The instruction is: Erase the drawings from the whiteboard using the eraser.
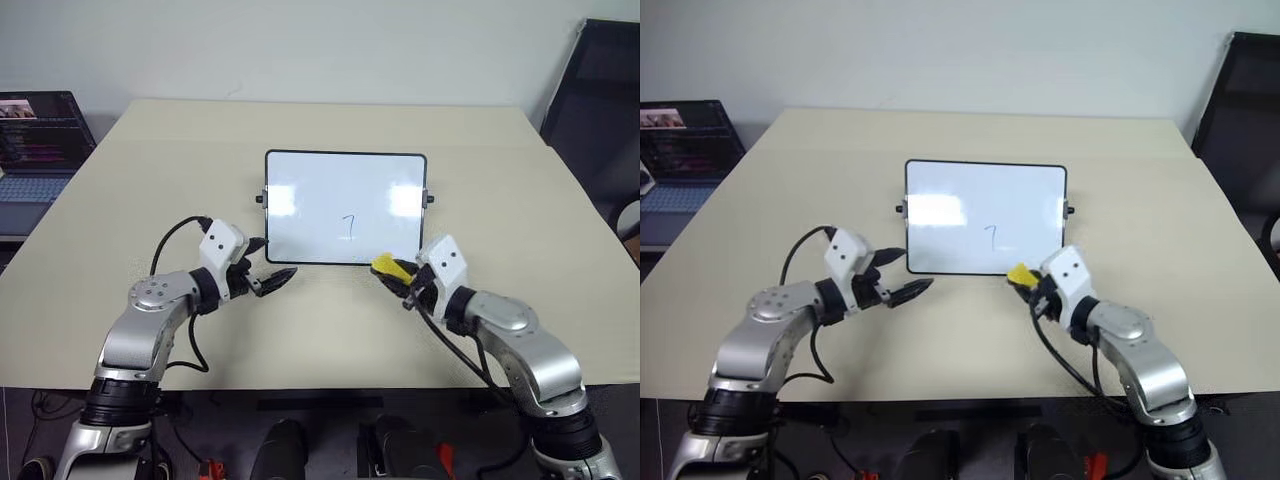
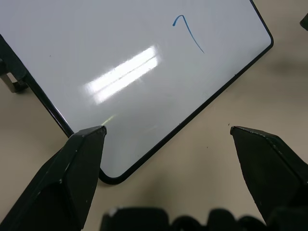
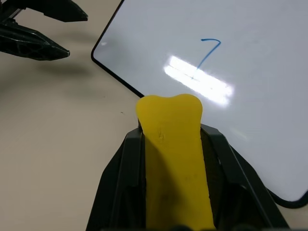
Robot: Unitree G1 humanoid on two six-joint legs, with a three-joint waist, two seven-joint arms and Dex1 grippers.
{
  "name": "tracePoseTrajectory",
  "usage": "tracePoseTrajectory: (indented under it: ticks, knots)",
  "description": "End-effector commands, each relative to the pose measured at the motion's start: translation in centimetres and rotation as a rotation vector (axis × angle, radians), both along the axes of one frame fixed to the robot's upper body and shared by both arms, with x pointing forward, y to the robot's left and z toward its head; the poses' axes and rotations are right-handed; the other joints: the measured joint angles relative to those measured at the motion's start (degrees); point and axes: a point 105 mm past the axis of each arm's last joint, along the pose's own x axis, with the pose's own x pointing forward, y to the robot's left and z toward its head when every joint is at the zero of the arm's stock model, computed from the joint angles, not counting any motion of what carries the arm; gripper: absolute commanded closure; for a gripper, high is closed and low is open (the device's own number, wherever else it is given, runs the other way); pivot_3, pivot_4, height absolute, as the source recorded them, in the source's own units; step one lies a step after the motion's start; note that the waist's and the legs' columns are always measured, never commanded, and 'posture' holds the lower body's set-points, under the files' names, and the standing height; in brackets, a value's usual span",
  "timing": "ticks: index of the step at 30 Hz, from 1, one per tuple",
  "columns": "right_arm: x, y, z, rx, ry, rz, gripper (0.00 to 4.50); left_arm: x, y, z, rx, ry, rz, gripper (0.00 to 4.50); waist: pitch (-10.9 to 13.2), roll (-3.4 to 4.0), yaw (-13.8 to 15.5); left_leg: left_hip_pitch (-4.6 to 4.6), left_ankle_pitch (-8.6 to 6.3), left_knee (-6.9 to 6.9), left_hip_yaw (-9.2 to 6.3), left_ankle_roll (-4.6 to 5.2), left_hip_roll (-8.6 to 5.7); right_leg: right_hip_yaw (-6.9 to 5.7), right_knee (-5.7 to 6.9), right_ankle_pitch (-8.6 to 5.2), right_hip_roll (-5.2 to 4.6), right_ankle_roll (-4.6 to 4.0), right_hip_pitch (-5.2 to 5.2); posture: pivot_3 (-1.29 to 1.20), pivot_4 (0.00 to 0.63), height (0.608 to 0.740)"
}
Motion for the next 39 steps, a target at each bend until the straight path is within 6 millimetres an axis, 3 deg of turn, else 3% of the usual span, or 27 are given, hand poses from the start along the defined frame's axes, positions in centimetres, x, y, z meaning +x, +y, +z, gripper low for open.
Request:
tracePoseTrajectory:
  ticks: [1, 12, 18, 26, 33, 39]
  knots:
    - [0.9, 0.9, 1.9, -0.017, -0.101, 0.017, 3.36, 0.3, 0.0, 1.3, 0.010, -0.056, -0.021, 0.00, 0.0, 0.00, 0.0, 0.01, 0.00, 0.01, 0.01, 0.00, 0.00, 0.00, 0.01, 0.00, 0.00, 0.00, 0.00, 0.00, 0.150, 0.740]
    - [8.0, 3.3, 4.3, -0.144, -0.244, -0.041, 3.36, 0.0, -2.1, 1.9, 0.018, -0.060, -0.120, 0.00, 0.0, 0.00, -0.1, 0.00, 0.00, -0.04, 0.03, 0.00, -0.01, 0.01, -0.01, 0.06, 0.04, -0.12, -0.02, 0.00, 0.150, 0.740]
    - [10.2, 5.0, 4.3, -0.173, -0.244, -0.042, 3.36, 0.1, -2.6, 1.8, 0.010, -0.058, -0.128, 0.00, 0.0, 0.00, -0.4, -0.02, 0.00, -0.07, 0.00, 0.00, 0.01, -0.02, 0.00, 0.16, 0.03, -0.29, -0.04, 0.00, 0.150, 0.740]
    - [9.8, 5.5, 1.8, -0.295, -0.185, 0.038, 3.36, -0.4, -2.9, 1.6, 0.010, -0.052, -0.132, 0.00, 0.0, 0.00, -0.5, -0.04, -0.01, -0.06, -0.03, 0.00, 0.00, -0.04, 0.02, 0.17, 0.00, -0.29, -0.04, 0.00, 0.150, 0.740]
    - [11.6, 3.1, 3.3, -0.298, -0.255, -0.110, 3.36, -0.6, -3.7, 1.9, -0.006, -0.048, -0.145, 0.00, 0.0, 0.00, -0.5, -0.01, 0.00, 0.01, -0.03, 0.00, -0.01, -0.04, 0.13, 0.17, 0.00, -0.28, -0.03, 0.00, 0.150, 0.740]
    - [10.5, 3.2, 1.1, -0.381, -0.204, -0.010, 3.36, -0.5, -4.2, 2.2, -0.008, -0.051, -0.153, 0.00, 0.0, -0.01, -0.4, 0.04, 0.00, 0.04, -0.02, 0.00, -0.03, -0.03, 0.15, 0.16, 0.01, -0.27, 0.01, 0.00, 0.150, 0.740]
